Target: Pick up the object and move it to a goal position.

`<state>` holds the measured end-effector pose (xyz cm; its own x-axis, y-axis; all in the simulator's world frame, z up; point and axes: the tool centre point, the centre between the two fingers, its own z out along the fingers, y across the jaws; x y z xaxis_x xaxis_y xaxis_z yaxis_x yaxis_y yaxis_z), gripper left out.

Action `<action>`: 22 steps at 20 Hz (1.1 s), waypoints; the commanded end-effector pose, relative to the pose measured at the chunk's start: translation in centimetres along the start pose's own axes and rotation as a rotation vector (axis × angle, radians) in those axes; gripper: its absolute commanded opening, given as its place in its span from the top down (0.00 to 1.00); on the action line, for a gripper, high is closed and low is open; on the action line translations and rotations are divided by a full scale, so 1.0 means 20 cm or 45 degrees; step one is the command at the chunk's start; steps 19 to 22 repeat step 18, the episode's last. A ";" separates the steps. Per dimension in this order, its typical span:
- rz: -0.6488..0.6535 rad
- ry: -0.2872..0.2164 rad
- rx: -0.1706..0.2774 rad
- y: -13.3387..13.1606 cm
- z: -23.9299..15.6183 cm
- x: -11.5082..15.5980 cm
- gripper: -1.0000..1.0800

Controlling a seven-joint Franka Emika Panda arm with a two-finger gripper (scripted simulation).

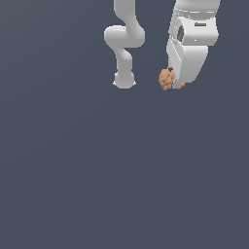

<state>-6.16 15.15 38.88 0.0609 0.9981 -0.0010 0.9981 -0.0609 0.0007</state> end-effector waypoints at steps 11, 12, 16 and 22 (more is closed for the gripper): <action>0.004 0.001 0.001 -0.10 -0.41 0.12 1.00; 0.005 0.001 0.001 -0.10 -0.43 0.12 1.00; 0.006 0.001 0.001 -0.11 -0.46 0.13 1.00; 0.006 0.001 0.001 -0.11 -0.46 0.13 1.00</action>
